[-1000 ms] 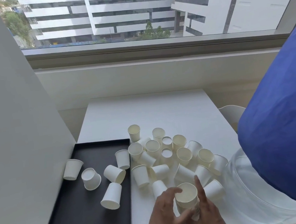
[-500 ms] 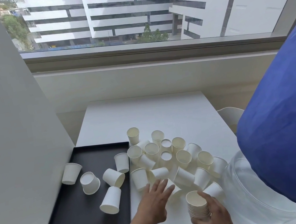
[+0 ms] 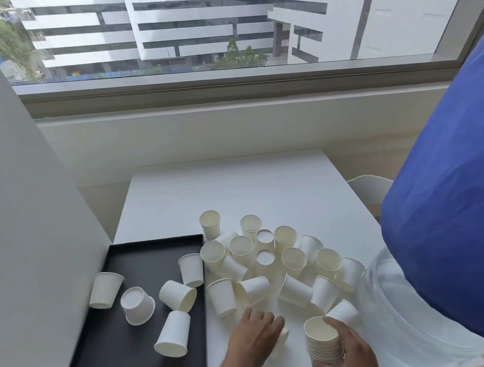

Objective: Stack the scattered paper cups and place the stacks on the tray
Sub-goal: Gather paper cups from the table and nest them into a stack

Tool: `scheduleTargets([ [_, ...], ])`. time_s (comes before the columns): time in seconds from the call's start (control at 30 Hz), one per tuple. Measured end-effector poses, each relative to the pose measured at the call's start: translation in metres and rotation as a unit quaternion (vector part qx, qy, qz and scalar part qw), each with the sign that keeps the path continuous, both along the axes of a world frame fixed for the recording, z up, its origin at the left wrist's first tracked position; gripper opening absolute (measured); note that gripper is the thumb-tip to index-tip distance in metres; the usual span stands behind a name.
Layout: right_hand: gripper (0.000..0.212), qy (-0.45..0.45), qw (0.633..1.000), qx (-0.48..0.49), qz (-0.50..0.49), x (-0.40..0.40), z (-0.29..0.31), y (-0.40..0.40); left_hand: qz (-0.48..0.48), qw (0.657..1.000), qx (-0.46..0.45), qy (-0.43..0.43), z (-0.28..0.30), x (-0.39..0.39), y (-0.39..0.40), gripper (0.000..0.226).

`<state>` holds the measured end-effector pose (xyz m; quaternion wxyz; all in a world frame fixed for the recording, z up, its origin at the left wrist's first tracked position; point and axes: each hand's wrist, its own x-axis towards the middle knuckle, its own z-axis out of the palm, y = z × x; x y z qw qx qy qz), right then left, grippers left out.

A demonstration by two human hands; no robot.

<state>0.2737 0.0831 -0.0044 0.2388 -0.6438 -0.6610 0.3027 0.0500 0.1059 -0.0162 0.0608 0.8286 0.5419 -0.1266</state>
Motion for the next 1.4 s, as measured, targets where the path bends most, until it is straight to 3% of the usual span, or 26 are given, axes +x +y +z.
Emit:
scheduleTargets([
  [0.17,0.084,0.001,1.0,-0.008,0.008,-0.004,0.0,-0.002,0.015,0.999,-0.032,-0.014,-0.006,-0.002,-0.012,0.065],
  [0.27,0.085,0.001,1.0,-0.014,0.016,-0.005,-0.001,-0.004,0.149,0.979,-0.051,-0.126,-0.003,-0.002,-0.019,0.063],
  [0.33,0.086,-0.003,1.0,-0.021,0.02,-0.005,-0.001,-0.004,0.246,0.927,-0.027,-0.282,0.002,0.0,-0.021,0.079],
  [0.4,0.091,-0.011,0.999,-0.034,0.033,-0.007,-0.001,-0.004,0.3,0.854,0.008,-0.426,0.012,0.004,-0.023,0.09],
  [0.47,0.101,-0.016,0.997,-0.043,0.054,-0.01,-0.001,-0.004,0.314,0.791,0.02,-0.525,0.022,0.012,-0.024,0.089],
  [0.53,0.115,-0.016,0.996,-0.045,0.071,-0.016,0.0,-0.004,0.306,0.756,0.017,-0.578,0.029,0.018,-0.027,0.087],
  [0.63,0.127,-0.024,0.994,-0.039,0.102,-0.028,0.004,-0.006,0.28,0.779,0.01,-0.561,0.031,0.021,-0.035,0.086],
  [0.77,0.127,0.003,0.991,-0.004,0.13,-0.037,0.008,-0.007,0.257,0.816,0.002,-0.517,0.026,0.018,-0.045,0.082],
  [0.87,0.114,0.025,0.988,0.036,0.149,-0.042,0.008,-0.003,0.246,0.805,-0.054,-0.537,0.025,0.011,-0.049,0.09],
  [0.97,0.106,0.101,0.986,0.002,0.134,-0.045,0.007,0.0,0.209,0.758,-0.155,-0.598,0.02,0.004,-0.05,0.118],
  [1.03,0.107,0.159,0.977,-0.055,0.133,-0.045,0.009,0.001,0.207,0.763,-0.136,-0.597,0.016,0.003,-0.051,0.126],
  [1.1,0.101,0.182,0.963,-0.107,0.168,-0.042,0.014,0.004,0.234,0.768,-0.076,-0.592,0.013,0.006,-0.054,0.114],
  [1.17,0.076,0.139,0.969,-0.074,0.191,-0.038,0.018,0.009,0.263,0.762,-0.028,-0.591,0.008,0.009,-0.057,0.1],
  [1.27,0.033,0.023,0.996,0.072,0.046,-0.024,0.014,0.026,0.311,0.762,0.006,-0.568,-0.003,0.011,-0.059,0.096],
  [1.33,0.032,-0.117,0.99,0.075,-0.013,-0.011,0.014,0.04,0.315,0.772,0.01,-0.552,-0.008,0.011,-0.059,0.096],
  [1.4,0.039,-0.24,0.97,0.017,0.012,0.002,0.011,0.051,0.312,0.782,0.008,-0.539,-0.01,0.011,-0.06,0.097],
])
